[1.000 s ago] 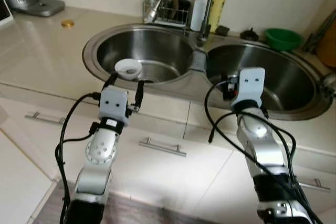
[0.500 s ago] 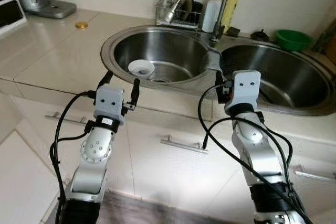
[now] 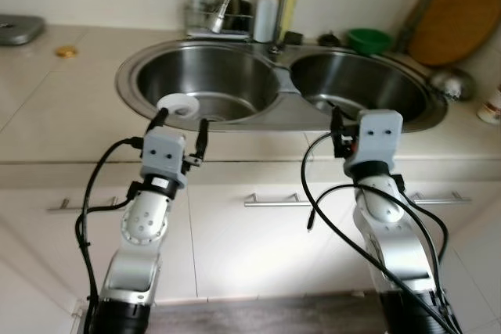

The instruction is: Kitchen organization

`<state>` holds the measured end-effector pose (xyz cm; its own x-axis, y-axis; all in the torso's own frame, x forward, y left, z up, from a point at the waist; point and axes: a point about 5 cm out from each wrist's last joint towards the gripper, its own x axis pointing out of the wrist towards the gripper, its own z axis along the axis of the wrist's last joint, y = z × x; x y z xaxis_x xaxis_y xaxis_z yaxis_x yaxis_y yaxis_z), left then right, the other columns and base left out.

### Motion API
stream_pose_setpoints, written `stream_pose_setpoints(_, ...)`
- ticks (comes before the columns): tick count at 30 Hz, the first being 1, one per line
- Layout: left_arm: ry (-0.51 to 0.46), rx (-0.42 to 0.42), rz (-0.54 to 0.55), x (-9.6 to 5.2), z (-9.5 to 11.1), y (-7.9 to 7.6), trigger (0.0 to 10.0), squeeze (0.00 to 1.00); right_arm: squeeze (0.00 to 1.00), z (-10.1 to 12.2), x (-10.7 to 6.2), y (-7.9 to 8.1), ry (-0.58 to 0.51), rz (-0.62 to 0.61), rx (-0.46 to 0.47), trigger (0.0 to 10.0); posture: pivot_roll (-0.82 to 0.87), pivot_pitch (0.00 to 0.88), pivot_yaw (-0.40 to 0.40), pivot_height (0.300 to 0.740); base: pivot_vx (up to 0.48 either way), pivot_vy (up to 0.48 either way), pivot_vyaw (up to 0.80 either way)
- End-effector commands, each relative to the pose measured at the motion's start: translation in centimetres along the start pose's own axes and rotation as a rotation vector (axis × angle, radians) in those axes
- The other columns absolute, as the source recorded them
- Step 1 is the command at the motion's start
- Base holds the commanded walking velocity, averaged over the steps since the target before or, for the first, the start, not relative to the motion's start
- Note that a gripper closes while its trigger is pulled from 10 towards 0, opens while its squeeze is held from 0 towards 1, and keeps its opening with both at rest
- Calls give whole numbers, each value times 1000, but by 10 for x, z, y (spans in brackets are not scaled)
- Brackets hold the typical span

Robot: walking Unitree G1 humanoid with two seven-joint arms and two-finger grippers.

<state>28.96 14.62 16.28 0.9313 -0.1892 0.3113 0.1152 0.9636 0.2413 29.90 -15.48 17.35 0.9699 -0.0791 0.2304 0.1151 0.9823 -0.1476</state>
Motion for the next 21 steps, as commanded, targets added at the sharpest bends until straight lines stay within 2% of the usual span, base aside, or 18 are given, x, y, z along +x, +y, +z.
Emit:
stream_pose_setpoints(1,-11,-2,-9,2,2,-3,10000,0,0,10,-2,-3,-50,-9,-15,10000,-32,0,-81,740,0,0,-800)
stream_pose_setpoints(9,-18,5,-14,2,2,-4,10000,0,0,6,-4,-11,-40,-19,-20,10000,-34,0,-78,740,0,0,-800)
stream_pose_setpoints(21,-29,2,-7,2,4,-2,10000,0,0,7,-4,-13,-66,4,-30,10000,-26,0,-80,740,0,0,-800)
